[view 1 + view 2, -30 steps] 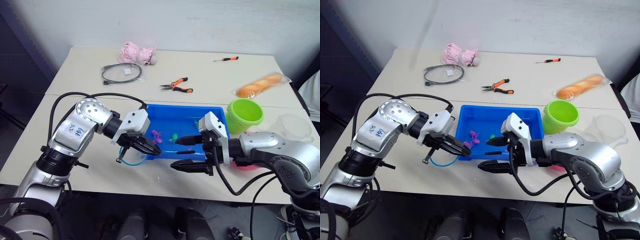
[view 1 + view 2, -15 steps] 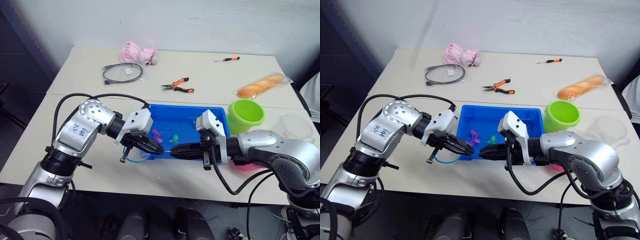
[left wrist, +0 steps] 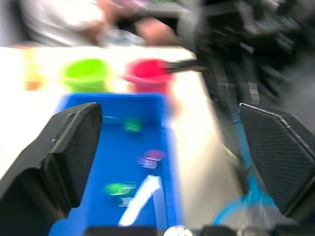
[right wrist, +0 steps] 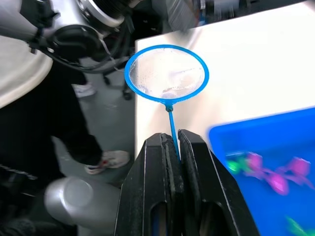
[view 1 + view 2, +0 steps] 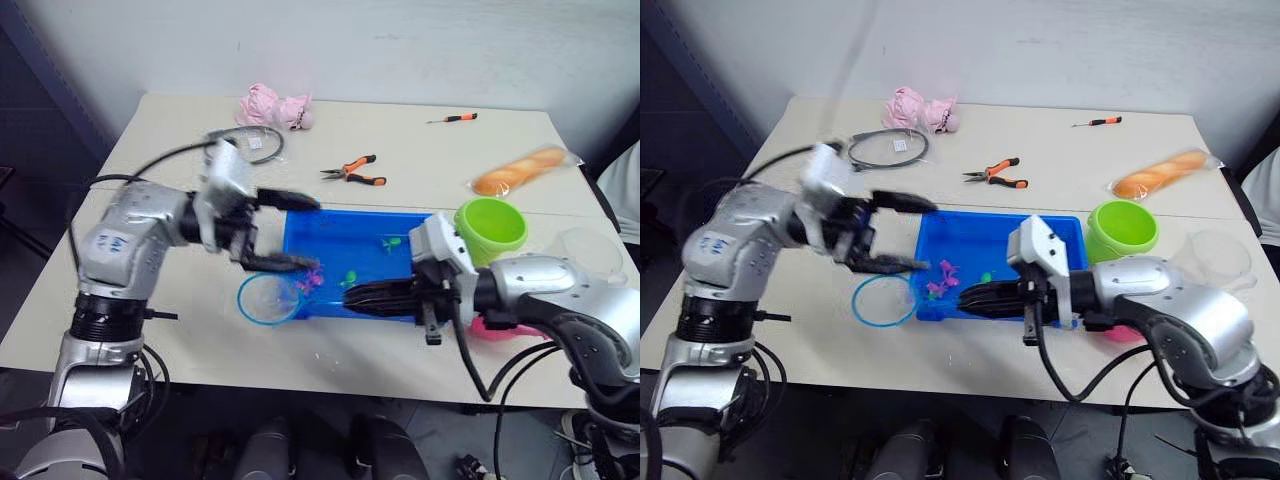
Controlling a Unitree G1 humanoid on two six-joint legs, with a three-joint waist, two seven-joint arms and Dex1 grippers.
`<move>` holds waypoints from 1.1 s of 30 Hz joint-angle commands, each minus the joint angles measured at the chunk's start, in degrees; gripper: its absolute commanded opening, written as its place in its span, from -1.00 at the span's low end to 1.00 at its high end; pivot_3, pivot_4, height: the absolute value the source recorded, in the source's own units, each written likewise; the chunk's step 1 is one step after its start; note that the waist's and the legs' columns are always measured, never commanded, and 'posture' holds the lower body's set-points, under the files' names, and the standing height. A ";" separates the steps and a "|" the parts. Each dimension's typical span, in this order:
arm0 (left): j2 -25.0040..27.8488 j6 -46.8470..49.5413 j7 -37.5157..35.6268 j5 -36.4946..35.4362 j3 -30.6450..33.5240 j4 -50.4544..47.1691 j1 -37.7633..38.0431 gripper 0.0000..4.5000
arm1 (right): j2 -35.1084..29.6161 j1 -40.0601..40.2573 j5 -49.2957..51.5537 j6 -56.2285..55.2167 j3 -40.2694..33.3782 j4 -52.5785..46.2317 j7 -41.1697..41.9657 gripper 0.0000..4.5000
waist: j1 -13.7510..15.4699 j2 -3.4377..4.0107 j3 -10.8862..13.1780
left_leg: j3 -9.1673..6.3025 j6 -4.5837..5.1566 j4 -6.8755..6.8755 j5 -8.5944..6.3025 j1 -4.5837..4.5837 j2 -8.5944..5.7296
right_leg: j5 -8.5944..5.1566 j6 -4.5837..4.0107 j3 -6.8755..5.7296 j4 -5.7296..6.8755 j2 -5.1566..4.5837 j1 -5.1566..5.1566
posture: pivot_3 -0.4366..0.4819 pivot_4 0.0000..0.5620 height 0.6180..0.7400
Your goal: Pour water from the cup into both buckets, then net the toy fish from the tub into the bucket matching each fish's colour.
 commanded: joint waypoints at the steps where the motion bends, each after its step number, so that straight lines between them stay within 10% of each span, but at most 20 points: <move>1: 4.19 -4.50 -0.56 2.09 3.60 3.48 2.52 0.99 | -2.69 1.82 0.40 -2.12 -6.64 0.62 1.62 -1.00 | -0.17 0.00 0.00 | 0.02 0.00 -0.01 0.00 0.02 0.00 | 0.00 0.00 0.01 0.00 0.00 0.00 | -0.05 -0.47 0.99; 9: 9.03 -14.92 0.41 6.47 6.45 6.34 14.12 0.99 | -11.27 11.34 -15.89 -15.28 -13.38 8.65 2.37 -1.00 | 0.28 -0.01 -0.01 | 0.05 0.08 -0.02 -0.05 0.00 -0.06 | 0.03 0.06 0.04 -0.03 -0.08 0.00 | -0.05 -0.47 0.99; 33: 5.43 -12.26 -0.13 7.44 -2.53 -0.34 15.47 0.99 | -14.85 1.34 -48.40 -53.26 6.79 29.79 13.11 -1.00 | -0.18 0.00 0.00 | 0.19 0.03 0.00 -0.03 0.06 -0.04 | 0.06 0.10 0.13 -0.02 -0.04 0.00 | -0.05 -0.47 0.99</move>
